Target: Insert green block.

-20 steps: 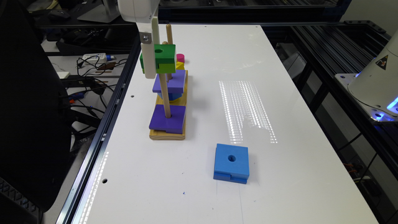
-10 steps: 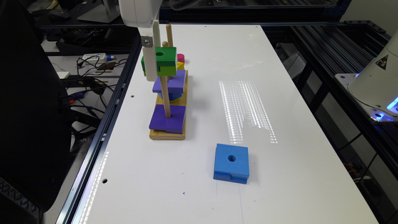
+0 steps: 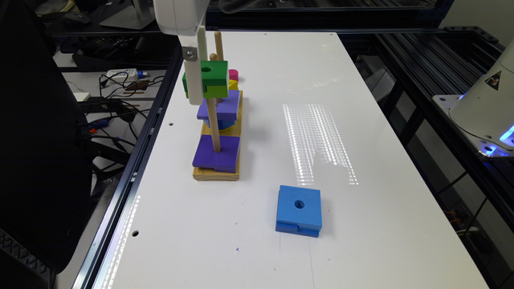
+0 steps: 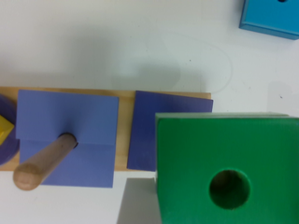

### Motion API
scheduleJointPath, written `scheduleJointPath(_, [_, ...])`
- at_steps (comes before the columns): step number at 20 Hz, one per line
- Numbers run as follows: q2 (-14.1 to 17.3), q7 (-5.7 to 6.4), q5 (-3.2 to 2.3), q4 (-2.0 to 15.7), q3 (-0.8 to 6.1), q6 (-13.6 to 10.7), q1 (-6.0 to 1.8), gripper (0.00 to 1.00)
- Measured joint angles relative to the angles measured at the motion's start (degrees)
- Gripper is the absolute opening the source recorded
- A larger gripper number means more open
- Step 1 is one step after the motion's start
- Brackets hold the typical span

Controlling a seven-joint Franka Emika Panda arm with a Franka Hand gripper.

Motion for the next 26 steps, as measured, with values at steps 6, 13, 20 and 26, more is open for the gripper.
scheduleJointPath(6, [0.4, 0.0, -0.04, 0.02, -0.01, 0.19, 0.0, 0.0])
scheduleJointPath(13, [0.51, 0.0, -0.04, 0.01, -0.01, 0.21, 0.0, 0.0])
scheduleJointPath(20, [1.21, 0.0, -0.1, 0.02, -0.01, 0.72, 0.0, 0.0])
scheduleJointPath(26, [1.63, 0.0, -0.19, 0.02, -0.02, 1.04, 0.0, 0.0])
